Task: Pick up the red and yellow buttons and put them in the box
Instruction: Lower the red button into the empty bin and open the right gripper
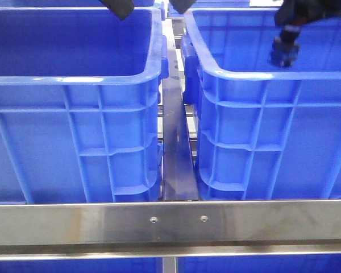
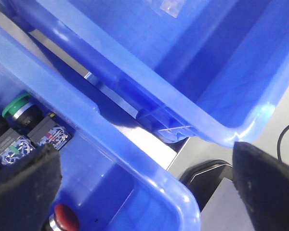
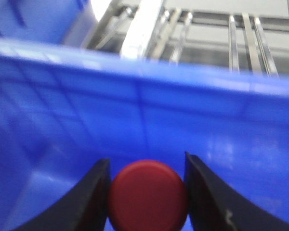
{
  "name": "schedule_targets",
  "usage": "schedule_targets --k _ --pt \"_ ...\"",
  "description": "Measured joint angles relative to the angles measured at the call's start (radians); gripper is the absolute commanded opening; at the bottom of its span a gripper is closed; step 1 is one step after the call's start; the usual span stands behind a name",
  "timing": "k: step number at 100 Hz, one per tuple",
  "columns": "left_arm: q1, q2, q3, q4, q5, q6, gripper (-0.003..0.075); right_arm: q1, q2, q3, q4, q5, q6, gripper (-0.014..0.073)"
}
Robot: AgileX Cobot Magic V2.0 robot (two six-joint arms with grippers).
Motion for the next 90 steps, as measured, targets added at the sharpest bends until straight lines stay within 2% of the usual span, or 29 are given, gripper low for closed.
schedule_targets --k 35,65,75,90 --pt "0.000 0.000 0.000 0.000 0.000 0.000 0.0672 0.000 0.181 -0.099 0.002 -0.019 -0.015 0.0346" --pt "0.000 0.000 0.000 0.000 0.000 0.000 0.0672 0.000 0.236 -0.130 0.007 -0.024 -0.015 0.0349" --pt "0.000 0.000 0.000 0.000 0.001 0.000 0.0672 0.000 0.236 -0.130 0.009 -0.024 -0.015 0.0382" --pt "0.000 0.000 0.000 0.000 0.002 0.000 0.0672 0.000 0.238 -0.130 0.009 -0.018 -0.015 0.0500"
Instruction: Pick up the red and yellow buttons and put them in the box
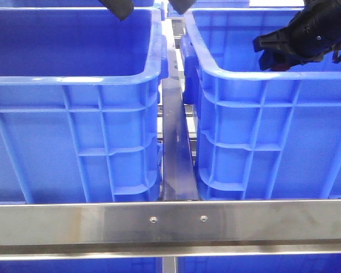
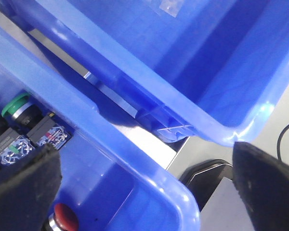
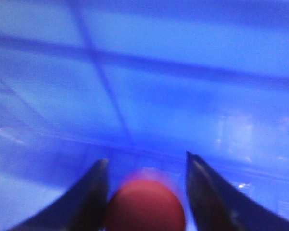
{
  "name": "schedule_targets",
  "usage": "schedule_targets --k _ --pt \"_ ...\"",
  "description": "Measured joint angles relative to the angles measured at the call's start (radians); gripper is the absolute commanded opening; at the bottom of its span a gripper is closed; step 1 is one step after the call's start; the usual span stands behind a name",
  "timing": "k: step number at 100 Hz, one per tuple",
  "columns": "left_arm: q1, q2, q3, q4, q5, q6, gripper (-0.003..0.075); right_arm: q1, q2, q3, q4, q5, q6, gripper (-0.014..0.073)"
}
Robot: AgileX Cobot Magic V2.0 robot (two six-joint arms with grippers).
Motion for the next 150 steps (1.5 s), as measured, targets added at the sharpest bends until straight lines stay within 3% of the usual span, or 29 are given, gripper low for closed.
schedule_targets --k 33,73,83,103,119,150 --pt "0.000 0.000 0.000 0.000 0.000 0.000 0.0672 0.000 -0.026 0.002 0.000 0.000 0.000 0.0530" --pt "0.000 0.000 0.000 0.000 0.000 0.000 0.0671 0.000 -0.362 0.244 0.000 -0.011 0.000 0.0516" --pt "0.000 0.000 0.000 0.002 0.002 0.000 0.0672 0.000 -0.461 0.327 0.000 -0.011 -0.001 0.0428" --pt "0.000 0.000 0.000 0.012 0.019 0.000 0.0672 0.000 -0.662 0.472 0.000 -0.004 -0.001 0.0099" --pt "0.000 0.000 0.000 0.022 0.026 0.000 0.0671 0.000 -0.835 0.582 0.000 0.042 -0.001 -0.0075" --pt "0.000 0.000 0.000 0.051 0.028 0.000 0.0671 0.000 -1.086 0.747 0.000 0.077 -0.001 -0.0069"
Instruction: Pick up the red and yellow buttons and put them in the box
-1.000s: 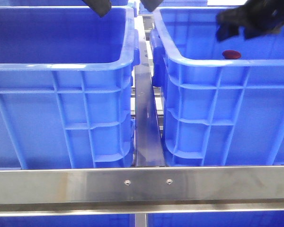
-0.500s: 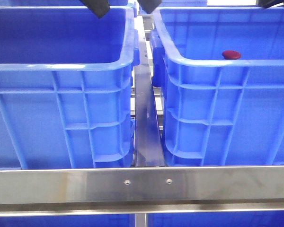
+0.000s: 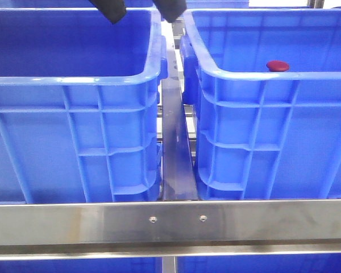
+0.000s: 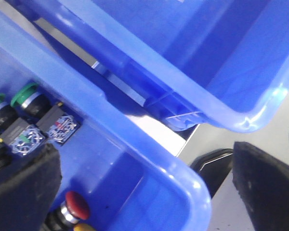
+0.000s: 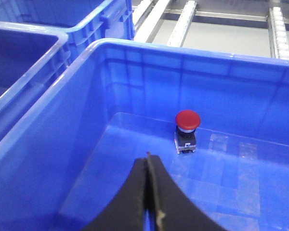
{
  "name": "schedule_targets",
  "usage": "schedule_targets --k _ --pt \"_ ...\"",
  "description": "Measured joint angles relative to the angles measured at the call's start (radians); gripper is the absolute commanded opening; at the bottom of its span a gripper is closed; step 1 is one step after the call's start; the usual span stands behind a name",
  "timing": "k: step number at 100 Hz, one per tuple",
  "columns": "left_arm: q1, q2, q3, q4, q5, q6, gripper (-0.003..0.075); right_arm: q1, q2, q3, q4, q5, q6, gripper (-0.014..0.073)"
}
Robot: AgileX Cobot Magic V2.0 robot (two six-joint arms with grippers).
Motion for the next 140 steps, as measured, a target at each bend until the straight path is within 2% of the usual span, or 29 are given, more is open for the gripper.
schedule_targets --k 25,47,75,92,140 --pt "0.047 0.000 0.000 0.018 0.004 0.000 0.0671 0.000 -0.036 0.040 0.000 0.002 0.000 -0.0069" --pt "0.224 0.000 0.000 -0.008 0.008 -0.011 0.0671 0.000 -0.036 0.046 0.000 0.003 0.000 -0.0069" --pt "0.415 0.015 0.000 -0.027 0.012 -0.159 0.0671 0.000 -0.036 0.046 0.000 0.003 0.000 -0.0069" --pt "0.431 0.061 0.000 -0.027 0.016 -0.221 0.0671 0.000 -0.036 0.046 0.000 0.003 0.000 -0.0069" --pt "0.431 0.240 0.000 -0.018 -0.012 -0.231 0.0671 0.000 -0.036 0.046 0.000 0.003 0.000 -0.0069"
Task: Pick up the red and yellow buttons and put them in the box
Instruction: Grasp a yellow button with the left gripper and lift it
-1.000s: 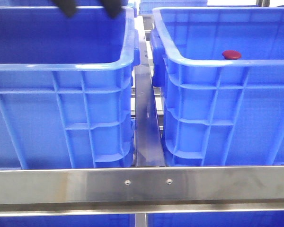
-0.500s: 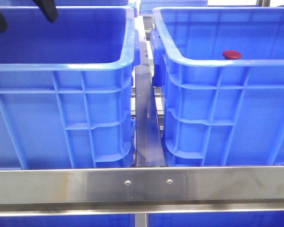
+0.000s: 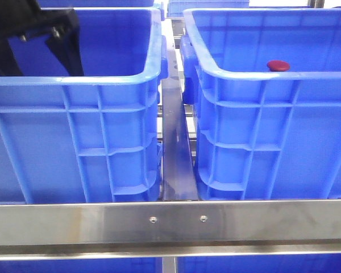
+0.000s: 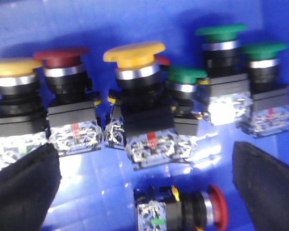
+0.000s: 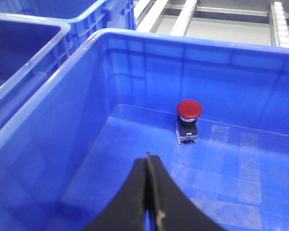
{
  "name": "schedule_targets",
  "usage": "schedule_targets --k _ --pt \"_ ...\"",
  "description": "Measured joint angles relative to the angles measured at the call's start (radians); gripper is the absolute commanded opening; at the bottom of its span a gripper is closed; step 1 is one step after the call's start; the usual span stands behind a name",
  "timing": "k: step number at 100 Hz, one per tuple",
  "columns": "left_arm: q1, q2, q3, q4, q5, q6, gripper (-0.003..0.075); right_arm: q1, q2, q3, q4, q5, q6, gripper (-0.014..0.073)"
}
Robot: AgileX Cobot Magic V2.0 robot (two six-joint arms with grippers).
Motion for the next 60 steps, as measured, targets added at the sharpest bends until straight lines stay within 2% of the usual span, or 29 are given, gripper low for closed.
schedule_targets --k 47,53,60 --pt "0.000 0.101 0.000 0.002 -0.058 0.000 0.0668 0.000 0.000 0.000 0.000 0.000 0.000 -0.0069" --pt "0.000 0.105 0.000 0.002 -0.058 0.000 0.0650 0.000 0.000 0.000 0.000 0.000 0.000 -0.0069" --pt "0.000 0.109 0.000 0.002 -0.060 0.000 0.0586 0.000 0.000 0.000 0.000 0.000 0.000 -0.0069"
